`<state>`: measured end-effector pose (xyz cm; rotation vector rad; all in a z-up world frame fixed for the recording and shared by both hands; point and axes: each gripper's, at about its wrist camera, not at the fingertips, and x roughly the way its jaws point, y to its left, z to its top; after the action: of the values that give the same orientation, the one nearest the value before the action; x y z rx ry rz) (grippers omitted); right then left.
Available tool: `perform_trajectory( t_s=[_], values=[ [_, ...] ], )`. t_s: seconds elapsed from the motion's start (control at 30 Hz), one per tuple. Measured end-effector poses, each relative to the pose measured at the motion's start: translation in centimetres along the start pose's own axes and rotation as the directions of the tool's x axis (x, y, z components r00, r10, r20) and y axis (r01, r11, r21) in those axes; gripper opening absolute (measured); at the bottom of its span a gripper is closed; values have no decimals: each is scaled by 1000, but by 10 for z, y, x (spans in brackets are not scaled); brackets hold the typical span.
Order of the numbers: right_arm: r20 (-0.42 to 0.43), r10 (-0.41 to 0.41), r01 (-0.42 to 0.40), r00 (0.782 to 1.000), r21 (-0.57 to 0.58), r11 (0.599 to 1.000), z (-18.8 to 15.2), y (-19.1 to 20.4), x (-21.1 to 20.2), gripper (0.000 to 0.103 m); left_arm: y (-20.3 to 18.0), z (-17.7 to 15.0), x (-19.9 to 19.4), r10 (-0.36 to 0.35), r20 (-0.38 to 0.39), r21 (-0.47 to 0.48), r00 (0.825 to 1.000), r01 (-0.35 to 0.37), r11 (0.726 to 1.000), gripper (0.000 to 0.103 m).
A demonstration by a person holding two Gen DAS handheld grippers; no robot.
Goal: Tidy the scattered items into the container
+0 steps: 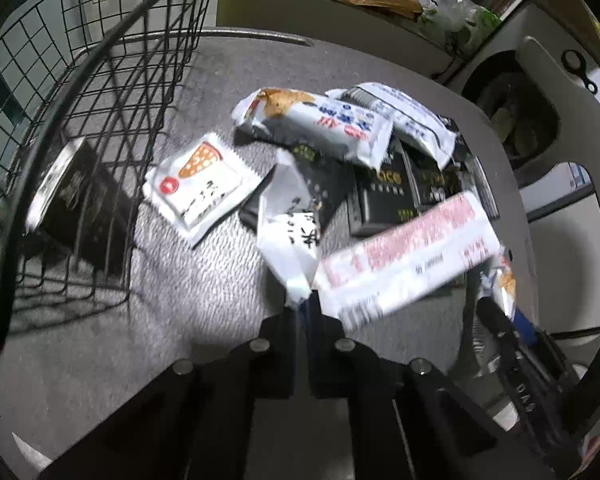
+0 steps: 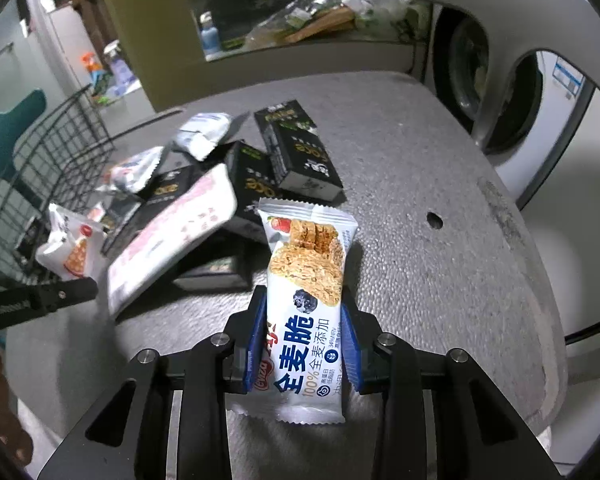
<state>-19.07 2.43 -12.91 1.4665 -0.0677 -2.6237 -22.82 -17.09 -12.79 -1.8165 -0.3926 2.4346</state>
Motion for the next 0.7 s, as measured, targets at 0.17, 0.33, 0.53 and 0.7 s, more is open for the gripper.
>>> perform_trajectory(
  t_s=[0.17,0.33,0.53,0.7],
  values=[
    [22,30,-30,999,-10,1000,-3,8,-22,34,-3,-10,-19,12,28,30,1000,-13,999,2],
    [57,68,-66,996,-35,997,5,29,-45,34,-7,-9,-52,1,78,52,997,-5,999,2],
    [128,221,-208,967,-108,972,43,93,-79,34,12,10,-120,19,201,33,979,-26,999,2],
    [125,346,-314,930,-224,923,73,177,-84,34,73,35,-155,119,270,-57,955,-108,993,2]
  ],
)
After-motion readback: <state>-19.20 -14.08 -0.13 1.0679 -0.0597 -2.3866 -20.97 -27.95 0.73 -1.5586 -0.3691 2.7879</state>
